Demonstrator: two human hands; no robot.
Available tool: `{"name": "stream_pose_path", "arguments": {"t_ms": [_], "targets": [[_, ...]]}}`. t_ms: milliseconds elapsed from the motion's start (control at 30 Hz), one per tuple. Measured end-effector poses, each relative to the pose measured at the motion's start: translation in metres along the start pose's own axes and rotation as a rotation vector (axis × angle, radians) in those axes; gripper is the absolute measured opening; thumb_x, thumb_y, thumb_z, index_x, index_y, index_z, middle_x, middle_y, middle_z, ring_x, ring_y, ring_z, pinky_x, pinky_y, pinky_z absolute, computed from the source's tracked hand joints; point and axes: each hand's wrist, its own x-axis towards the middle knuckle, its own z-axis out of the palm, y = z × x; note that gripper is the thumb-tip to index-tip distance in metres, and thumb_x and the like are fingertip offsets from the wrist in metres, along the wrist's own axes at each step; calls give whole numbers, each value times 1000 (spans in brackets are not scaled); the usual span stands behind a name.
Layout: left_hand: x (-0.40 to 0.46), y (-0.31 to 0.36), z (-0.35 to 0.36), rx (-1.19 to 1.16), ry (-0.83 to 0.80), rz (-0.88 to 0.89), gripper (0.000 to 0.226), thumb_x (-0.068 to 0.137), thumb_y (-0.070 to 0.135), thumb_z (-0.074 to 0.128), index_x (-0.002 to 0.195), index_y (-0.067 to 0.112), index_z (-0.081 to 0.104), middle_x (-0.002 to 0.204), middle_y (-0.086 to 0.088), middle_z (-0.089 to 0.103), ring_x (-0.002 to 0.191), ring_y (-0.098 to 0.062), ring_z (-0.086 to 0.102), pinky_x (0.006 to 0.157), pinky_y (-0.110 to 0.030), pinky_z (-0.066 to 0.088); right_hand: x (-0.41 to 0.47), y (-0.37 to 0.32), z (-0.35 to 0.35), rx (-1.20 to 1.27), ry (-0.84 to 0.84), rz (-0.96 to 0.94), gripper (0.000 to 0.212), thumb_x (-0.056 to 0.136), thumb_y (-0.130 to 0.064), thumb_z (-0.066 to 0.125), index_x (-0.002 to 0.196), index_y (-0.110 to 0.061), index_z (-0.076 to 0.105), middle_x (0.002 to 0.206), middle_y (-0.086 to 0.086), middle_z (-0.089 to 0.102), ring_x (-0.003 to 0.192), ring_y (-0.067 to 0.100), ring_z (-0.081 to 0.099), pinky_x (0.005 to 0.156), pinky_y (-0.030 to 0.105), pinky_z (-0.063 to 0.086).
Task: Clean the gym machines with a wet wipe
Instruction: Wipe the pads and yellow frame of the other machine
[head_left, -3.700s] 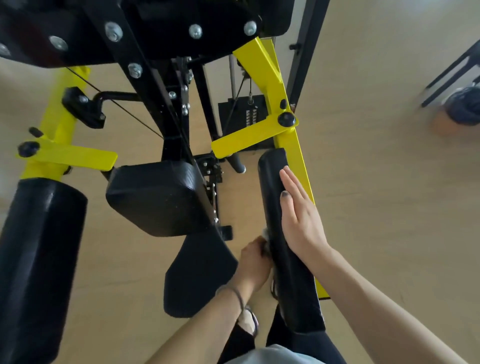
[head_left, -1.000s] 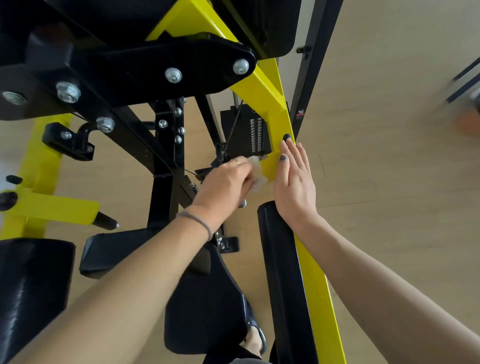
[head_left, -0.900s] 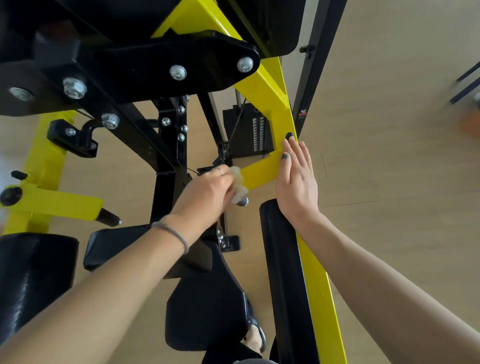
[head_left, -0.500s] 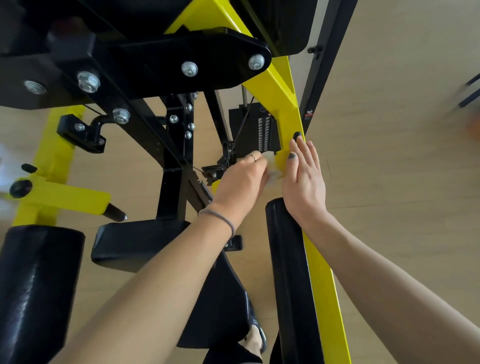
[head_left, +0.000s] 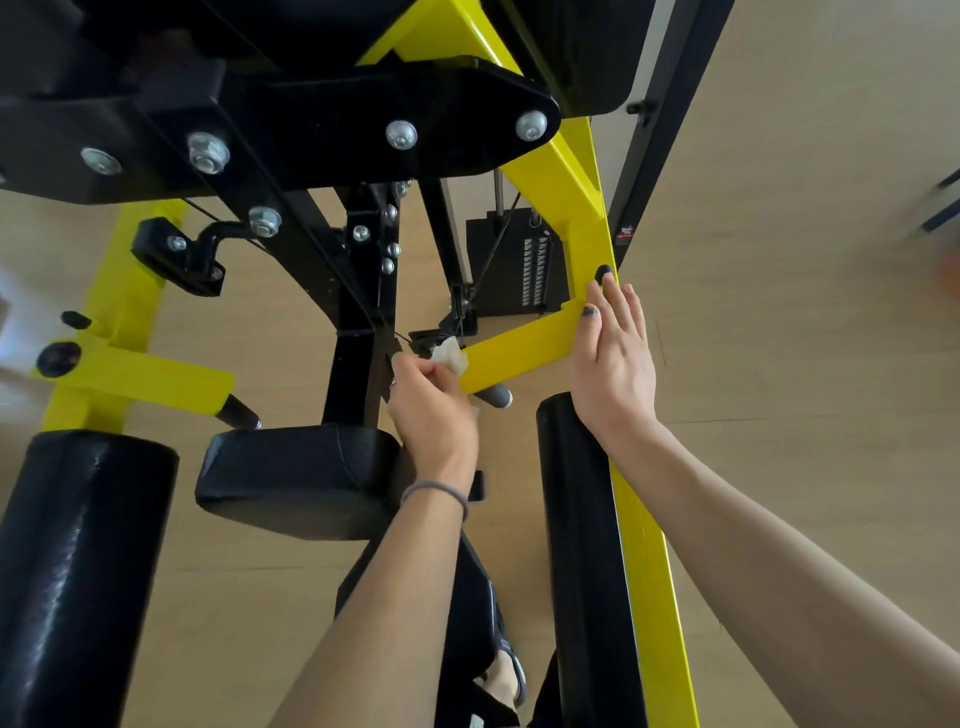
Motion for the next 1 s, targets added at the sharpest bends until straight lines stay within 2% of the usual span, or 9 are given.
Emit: {"name": "stream_pose_path", "arguments": {"t_ms": [133, 200, 333, 433, 567, 633, 800, 867, 1000], "targets": [[-4, -3, -1, -98, 25, -52, 8, 101, 14, 55, 97, 8, 52, 82, 4, 56, 72, -8, 57, 52, -12, 42, 1, -1, 0, -6, 0, -4, 50, 111, -34, 22, 155, -15, 37, 166, -1, 24, 156, 13, 7, 127, 34, 7], [-8, -6, 0, -203, 9, -117, 6, 102, 14, 54, 99, 9, 52, 83, 6, 54, 72, -4, 55, 54, -10, 44, 1, 0, 0, -12, -1, -5, 49, 111, -33, 23, 155, -15, 37, 166, -1, 24, 156, 13, 7, 127, 34, 7], [-9, -12, 8, -664, -48, -446, 10, 102, 13, 49, 100, 20, 55, 101, -2, 62, 92, -19, 60, 76, -28, 47, 2, 1, 1, -4, 7, 5, 50, 111, -35, 23, 156, -17, 36, 166, -3, 23, 156, 12, 7, 127, 33, 7], [-8, -18, 13, -871, -129, -667, 21, 101, 9, 43, 104, 22, 59, 95, -2, 64, 86, -21, 59, 72, -31, 45, 1, 1, 1, 1, 9, 5, 50, 111, -35, 23, 156, -17, 36, 166, -4, 23, 155, 11, 7, 127, 33, 8], [-10, -26, 24, -802, -136, -555, 14, 99, 15, 58, 113, 17, 60, 93, -6, 68, 90, -21, 63, 74, -31, 50, 1, 2, 1, -7, 8, 5, 50, 111, -34, 23, 156, -18, 36, 166, -5, 24, 155, 10, 7, 127, 29, 6], [-11, -24, 26, -754, -169, -461, 15, 97, 18, 64, 112, 17, 59, 80, 3, 72, 82, -10, 67, 71, -25, 53, 2, 3, 2, -9, 7, 4, 49, 111, -33, 24, 156, -18, 36, 166, -5, 24, 155, 10, 7, 126, 27, 5], [-14, -28, 30, -705, -189, -343, 14, 101, 24, 59, 114, 18, 58, 70, 14, 68, 73, -6, 62, 76, -31, 47, 2, 3, 3, 3, 32, 9, 51, 110, -35, 23, 155, -18, 39, 165, -5, 26, 155, 10, 10, 126, 28, 9], [-17, -32, 31, -702, -189, -335, 16, 101, 23, 59, 116, 20, 57, 82, 14, 70, 81, -7, 64, 73, -27, 50, 2, 2, 2, 8, 31, 5, 52, 109, -35, 22, 154, -17, 40, 165, -4, 27, 155, 11, 10, 127, 30, 10], [-15, -32, 29, -721, -168, -348, 23, 102, 10, 55, 125, 12, 57, 110, -3, 69, 82, -8, 71, 72, -19, 55, 2, 1, 1, 15, 28, -5, 54, 107, -35, 22, 154, -15, 41, 165, -2, 27, 155, 12, 11, 127, 31, 10]]}}
